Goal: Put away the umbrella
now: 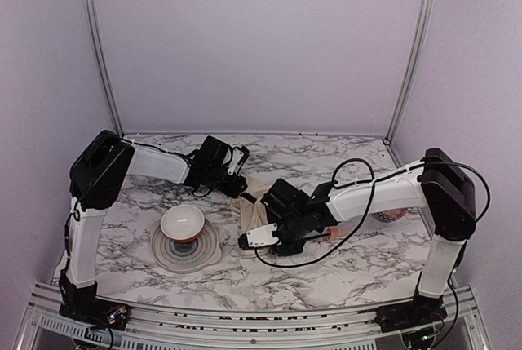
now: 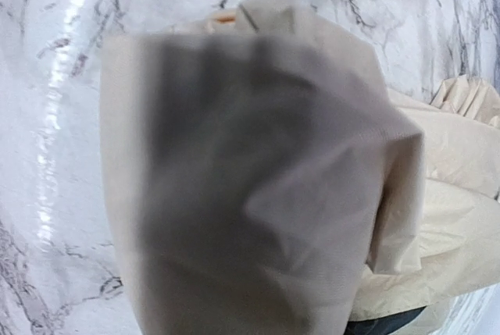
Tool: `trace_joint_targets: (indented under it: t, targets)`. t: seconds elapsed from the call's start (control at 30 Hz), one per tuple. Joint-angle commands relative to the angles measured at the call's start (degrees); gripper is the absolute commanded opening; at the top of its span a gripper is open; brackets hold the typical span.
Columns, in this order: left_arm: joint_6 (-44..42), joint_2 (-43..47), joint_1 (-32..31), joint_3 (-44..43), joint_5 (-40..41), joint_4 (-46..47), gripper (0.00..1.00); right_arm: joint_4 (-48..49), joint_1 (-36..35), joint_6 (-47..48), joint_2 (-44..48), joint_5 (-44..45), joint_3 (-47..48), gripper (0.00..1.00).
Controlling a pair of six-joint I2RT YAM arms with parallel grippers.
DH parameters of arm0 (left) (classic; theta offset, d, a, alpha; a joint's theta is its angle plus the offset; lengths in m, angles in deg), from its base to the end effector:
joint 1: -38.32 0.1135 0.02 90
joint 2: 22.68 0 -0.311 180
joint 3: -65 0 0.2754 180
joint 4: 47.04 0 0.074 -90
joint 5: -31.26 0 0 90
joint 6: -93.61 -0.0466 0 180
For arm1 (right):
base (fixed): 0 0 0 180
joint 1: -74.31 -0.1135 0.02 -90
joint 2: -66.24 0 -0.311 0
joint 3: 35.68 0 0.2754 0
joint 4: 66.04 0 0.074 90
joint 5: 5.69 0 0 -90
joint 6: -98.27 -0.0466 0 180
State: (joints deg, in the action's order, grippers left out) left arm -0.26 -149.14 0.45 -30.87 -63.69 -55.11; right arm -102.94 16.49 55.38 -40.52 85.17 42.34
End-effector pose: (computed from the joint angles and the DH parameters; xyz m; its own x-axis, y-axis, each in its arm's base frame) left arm 0.4206 -0.3322 0.1482 -0.4471 0.4329 -0.7827 0.6965 0.7175 -0.0011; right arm 0.2141 0.3389 0.1690 0.2874 -0.9188 -0.2707 -0.9292 -0.1989 -0.3115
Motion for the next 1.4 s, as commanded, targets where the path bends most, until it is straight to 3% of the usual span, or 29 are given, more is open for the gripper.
trace_joint_targets:
  t: [0.0, 0.1, 0.3, 0.5, 0.63, 0.73, 0.83, 1.07, 1.23, 1.37]
  targets:
    - [3.17, 6.07, 3.82, 3.78, 9.26, 1.67, 0.65, -10.89, -1.06, -5.37, -1.30, -12.13, -1.86, 0.33]
    - [1.98, 14.58, 4.17, 10.86, 7.76, 9.79, 0.69, -13.12, -0.99, -7.74, -2.91, -15.89, -0.42, 0.32]
    - [-1.19, 32.20, 1.90, 23.72, 2.10, 13.88, 0.64, -16.20, 2.12, -12.93, -6.70, -23.02, 3.00, 0.29]
    - [-16.56, 50.83, -9.75, 40.57, -1.13, 14.38, 0.57, -17.43, 7.94, -17.48, -10.79, -33.54, 5.94, 0.26]
    - [-24.41, 56.66, -16.98, 49.35, -1.58, 14.77, 0.56, -19.53, 8.96, -16.97, -14.00, -38.42, 7.79, 0.26]
    - [-32.27, 55.95, -22.59, 52.31, 0.20, 14.82, 0.63, -20.98, 9.21, -16.27, -16.04, -40.95, 8.82, 0.25]
    - [-37.71, 51.83, -26.00, 53.25, 1.64, 16.86, 0.76, -22.76, 9.30, -15.54, -17.75, -42.86, 9.60, 0.25]
    - [-44.03, 39.09, -28.38, 51.68, 5.38, 28.39, 0.92, -26.39, 9.22, -14.04, -20.95, -46.03, 11.66, 0.24]
    - [-42.90, 29.18, -28.45, 47.12, 11.08, 28.50, 0.90, -26.80, 9.22, -13.38, -21.26, -46.39, 11.83, 0.25]
    - [-42.91, 25.34, -28.49, 46.25, 16.48, 28.19, 0.71, -27.59, 9.23, -12.66, -21.50, -46.41, 12.55, 0.25]
